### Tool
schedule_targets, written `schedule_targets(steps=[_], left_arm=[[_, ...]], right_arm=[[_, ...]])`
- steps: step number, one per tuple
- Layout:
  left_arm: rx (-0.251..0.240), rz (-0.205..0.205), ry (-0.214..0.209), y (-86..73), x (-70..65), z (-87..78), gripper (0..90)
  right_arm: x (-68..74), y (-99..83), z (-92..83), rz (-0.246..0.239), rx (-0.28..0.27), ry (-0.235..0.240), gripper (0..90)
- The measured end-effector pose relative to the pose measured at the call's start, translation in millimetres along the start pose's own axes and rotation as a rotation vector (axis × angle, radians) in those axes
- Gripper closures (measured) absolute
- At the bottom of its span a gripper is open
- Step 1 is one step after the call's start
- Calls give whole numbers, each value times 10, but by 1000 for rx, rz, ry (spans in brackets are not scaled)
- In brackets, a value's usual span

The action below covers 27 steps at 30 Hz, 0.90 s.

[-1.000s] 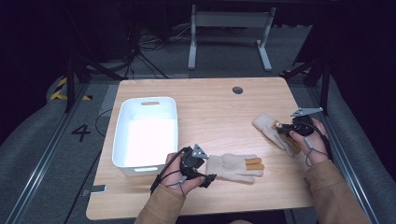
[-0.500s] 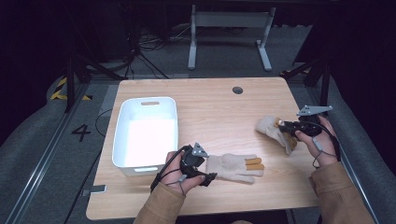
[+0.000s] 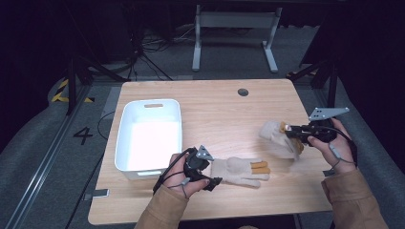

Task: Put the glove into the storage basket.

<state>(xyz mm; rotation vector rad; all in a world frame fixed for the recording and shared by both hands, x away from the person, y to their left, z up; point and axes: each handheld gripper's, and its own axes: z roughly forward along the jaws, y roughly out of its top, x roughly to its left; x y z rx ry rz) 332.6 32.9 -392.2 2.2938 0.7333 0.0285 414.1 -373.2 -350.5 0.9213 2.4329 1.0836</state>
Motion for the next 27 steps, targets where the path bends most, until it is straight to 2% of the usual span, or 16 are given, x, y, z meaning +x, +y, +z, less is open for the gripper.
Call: schedule_targets(steps=[8, 15, 27], left_arm=[[2, 7, -1, -5, 0, -27, 310], [6, 15, -5, -8, -7, -36, 309], [5, 15, 2, -29, -5, -73, 306]], right_arm=[[132, 92, -35, -68, 3, 91, 736], [260, 165, -48, -122, -13, 148, 735], [499, 274, 106, -183, -19, 245, 735]])
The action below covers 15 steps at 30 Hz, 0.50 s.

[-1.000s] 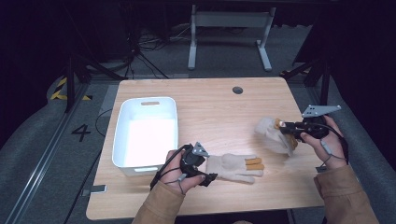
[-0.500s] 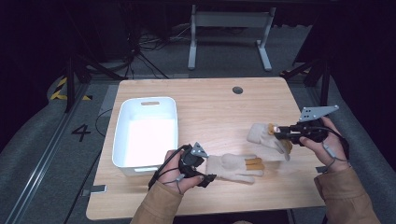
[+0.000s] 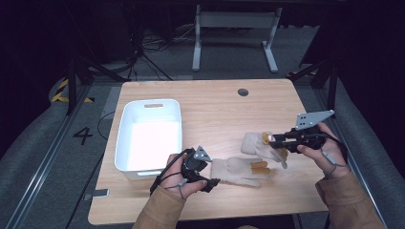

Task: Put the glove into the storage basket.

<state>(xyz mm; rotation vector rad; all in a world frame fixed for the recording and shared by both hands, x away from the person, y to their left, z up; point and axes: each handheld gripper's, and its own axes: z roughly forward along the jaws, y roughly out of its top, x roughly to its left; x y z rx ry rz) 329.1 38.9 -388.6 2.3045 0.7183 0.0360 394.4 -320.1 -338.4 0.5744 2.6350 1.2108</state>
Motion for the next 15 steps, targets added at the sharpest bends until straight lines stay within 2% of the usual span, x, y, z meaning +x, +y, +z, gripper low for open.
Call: schedule_targets(steps=[5, 15], left_arm=[[-4, -2, 1, -1, 0, -3, 306], [-5, 0, 1, 0, 0, -1, 306]], right_arm=[[94, 53, 128, -23, -12, 58, 734], [224, 109, 311, -53, -23, 118, 733]])
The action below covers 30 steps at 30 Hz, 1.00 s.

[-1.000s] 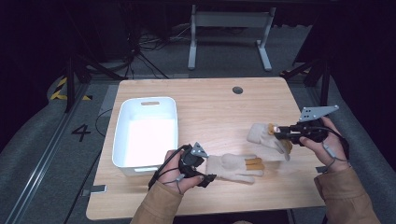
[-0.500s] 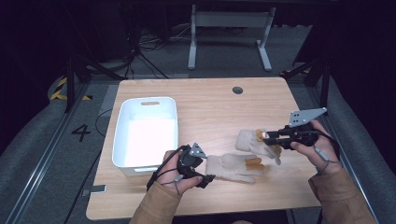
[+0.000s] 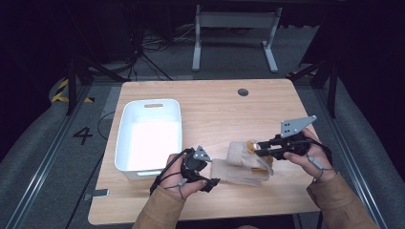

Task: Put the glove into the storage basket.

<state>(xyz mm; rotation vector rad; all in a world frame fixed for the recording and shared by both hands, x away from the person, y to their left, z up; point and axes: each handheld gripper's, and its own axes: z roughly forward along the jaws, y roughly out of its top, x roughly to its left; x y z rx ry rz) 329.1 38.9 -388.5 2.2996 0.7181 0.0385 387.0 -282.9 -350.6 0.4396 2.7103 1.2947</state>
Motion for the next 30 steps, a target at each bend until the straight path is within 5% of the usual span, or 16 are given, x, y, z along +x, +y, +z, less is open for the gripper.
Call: schedule_targets(steps=[15, 24, 30], left_arm=[[2, -2, 2, -8, 13, 7, 304], [2, -1, 3, -10, 7, 20, 303], [9, 5, 7, -12, 13, 47, 303]], right_arm=[[103, -6, 380, -35, 23, 108, 728], [66, -105, 608, -39, 97, 121, 718], [76, -150, 709, -42, 155, 87, 704]])
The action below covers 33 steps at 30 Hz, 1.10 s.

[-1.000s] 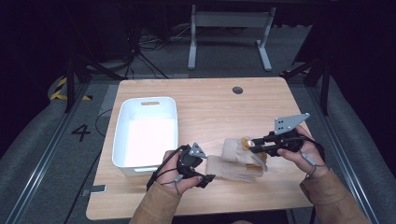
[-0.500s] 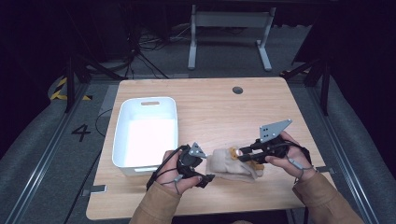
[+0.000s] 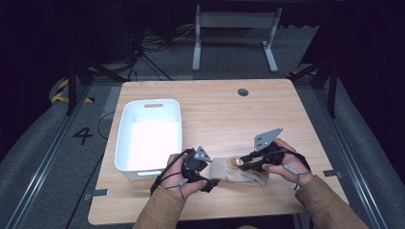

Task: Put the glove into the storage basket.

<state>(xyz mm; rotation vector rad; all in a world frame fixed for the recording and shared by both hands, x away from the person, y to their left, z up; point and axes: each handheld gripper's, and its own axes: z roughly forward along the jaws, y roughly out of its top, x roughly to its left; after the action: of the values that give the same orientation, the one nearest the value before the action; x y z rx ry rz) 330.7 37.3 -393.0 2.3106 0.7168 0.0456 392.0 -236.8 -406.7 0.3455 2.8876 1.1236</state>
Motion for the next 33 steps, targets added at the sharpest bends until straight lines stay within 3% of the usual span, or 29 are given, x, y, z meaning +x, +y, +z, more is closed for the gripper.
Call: schedule_targets(steps=[6, 9, 12, 26, 33], left_arm=[[-7, 8, 14, 3, 10, 25, 303], [-17, 6, 22, 5, 16, 24, 290], [-18, -2, 18, 19, 21, 17, 277], [-43, 30, 9, 106, 10, 60, 242], [-59, 49, 11, 132, -13, 75, 245]], right_arm=[[37, -8, 76, 4, 63, -43, 638], [56, -9, 83, 10, 33, -48, 478], [66, 4, 19, 3, 2, -67, 434], [48, -60, -398, 100, -154, -163, 454], [-15, -144, -618, 221, -230, -214, 484]])
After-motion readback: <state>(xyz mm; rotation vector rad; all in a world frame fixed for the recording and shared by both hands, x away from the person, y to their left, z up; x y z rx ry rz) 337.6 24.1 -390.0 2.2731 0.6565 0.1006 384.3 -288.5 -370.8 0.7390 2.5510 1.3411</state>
